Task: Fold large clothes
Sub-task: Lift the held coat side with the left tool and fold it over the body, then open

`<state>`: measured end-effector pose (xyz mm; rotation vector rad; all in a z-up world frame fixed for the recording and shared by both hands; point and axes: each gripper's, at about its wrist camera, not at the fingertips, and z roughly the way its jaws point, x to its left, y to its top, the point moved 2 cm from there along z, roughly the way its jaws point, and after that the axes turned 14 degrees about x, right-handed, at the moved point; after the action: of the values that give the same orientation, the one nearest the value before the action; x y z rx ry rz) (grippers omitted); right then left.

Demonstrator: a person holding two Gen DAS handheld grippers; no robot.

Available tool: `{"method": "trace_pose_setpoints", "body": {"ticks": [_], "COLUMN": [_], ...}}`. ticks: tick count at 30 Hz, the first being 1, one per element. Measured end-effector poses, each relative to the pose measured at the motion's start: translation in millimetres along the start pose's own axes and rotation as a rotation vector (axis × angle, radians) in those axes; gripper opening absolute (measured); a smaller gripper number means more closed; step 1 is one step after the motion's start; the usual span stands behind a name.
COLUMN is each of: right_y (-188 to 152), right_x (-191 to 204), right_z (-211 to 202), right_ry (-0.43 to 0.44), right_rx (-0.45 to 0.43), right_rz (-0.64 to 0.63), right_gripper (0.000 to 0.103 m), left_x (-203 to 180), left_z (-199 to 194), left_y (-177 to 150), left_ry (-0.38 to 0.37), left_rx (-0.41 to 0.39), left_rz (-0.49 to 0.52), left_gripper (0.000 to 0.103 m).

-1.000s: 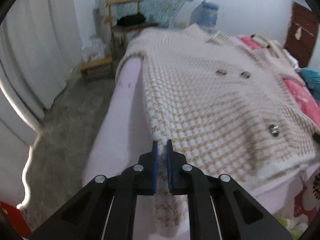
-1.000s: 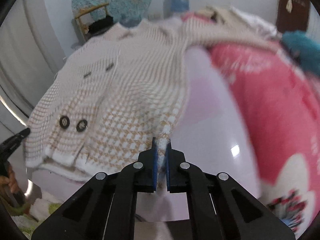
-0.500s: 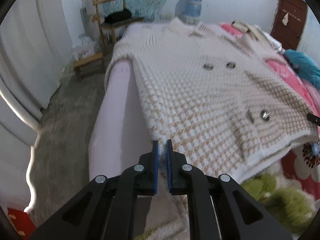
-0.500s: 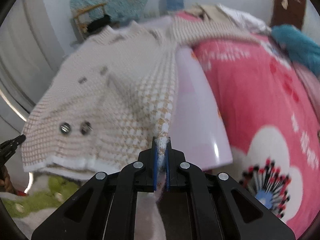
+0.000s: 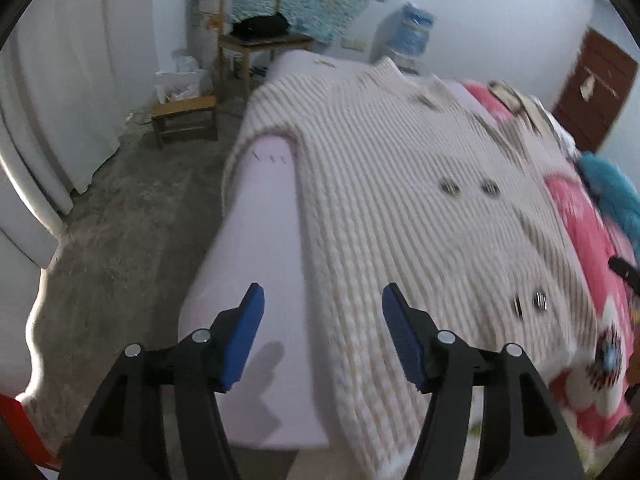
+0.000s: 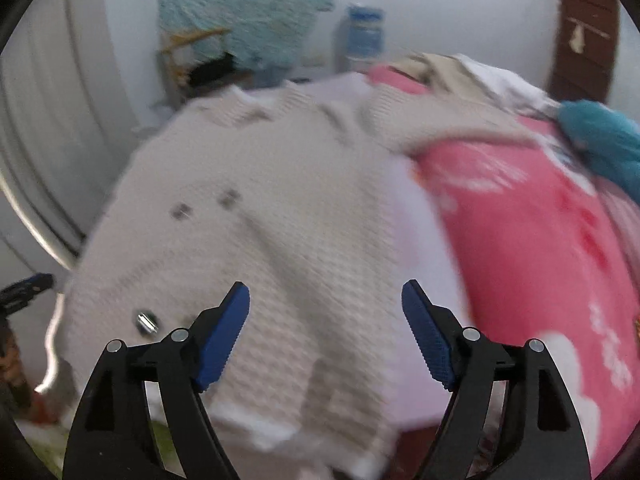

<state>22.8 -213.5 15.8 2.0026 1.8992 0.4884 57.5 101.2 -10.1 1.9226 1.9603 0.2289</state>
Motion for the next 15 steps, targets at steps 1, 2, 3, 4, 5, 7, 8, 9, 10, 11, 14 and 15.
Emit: {"method": "trace_pose_setpoints", "body": {"ticks": [1,2,3,4,5,7,8,9,10,11,14,15], "right_y": [8,19,31,38,42,57,62,66,64,66,67,65], "right_x": [9,23,41,54,66,96,108,119,128,134,146,146], "right_z": [5,14,25,33,42,67,80,94,100,111,140,144], "right_ry": [0.027,0.057,0.084,0.097,0.108,0.152,0.16,0.157,0.154,0.151,0.136,0.129], "right_rx": [-0.006,-0.01,-0.014,-0.017,-0.016,0.009,0.028,0.051,0.067,0.09,0.167,0.181], "right_rz": [-0.016,-0.04,-0.076,-0.102,-0.125,-0.185,-0.207,-0.23,-0.243,-0.257,-0.279,-0.276], "right_gripper": [0.075,0.075,0.075,0.075,0.075,0.075,0.075,0.075,0.073,0.071,0.069,0.069], "left_x": [6,11,20,27,36,54,65,76,88,96,131,146], "left_z": [1,1,1,0,0,3,8,13,23,31,69,86], "left_y": [10,19,31,40,49,68,79,87,96,104,121,124], "left_ry": [-0.007,-0.015,-0.031,-0.047,-0.069,-0.124,-0.161,-0.196,-0.243,-0.279,-0.442,-0.508], "left_rx": [-0.022,-0.04,-0.063,-0.079,-0.096,-0.119,-0.12,-0.114,-0.099,-0.085,-0.004,0.035], "left_rz": [-0.027,-0.054,-0.094,-0.12,-0.152,-0.221,-0.259,-0.29,-0.334,-0.367,-0.51,-0.582], "left_gripper": [0.06,0.06,0.06,0.06,0.06,0.06,0.061,0.062,0.063,0.063,0.064,0.064]}}
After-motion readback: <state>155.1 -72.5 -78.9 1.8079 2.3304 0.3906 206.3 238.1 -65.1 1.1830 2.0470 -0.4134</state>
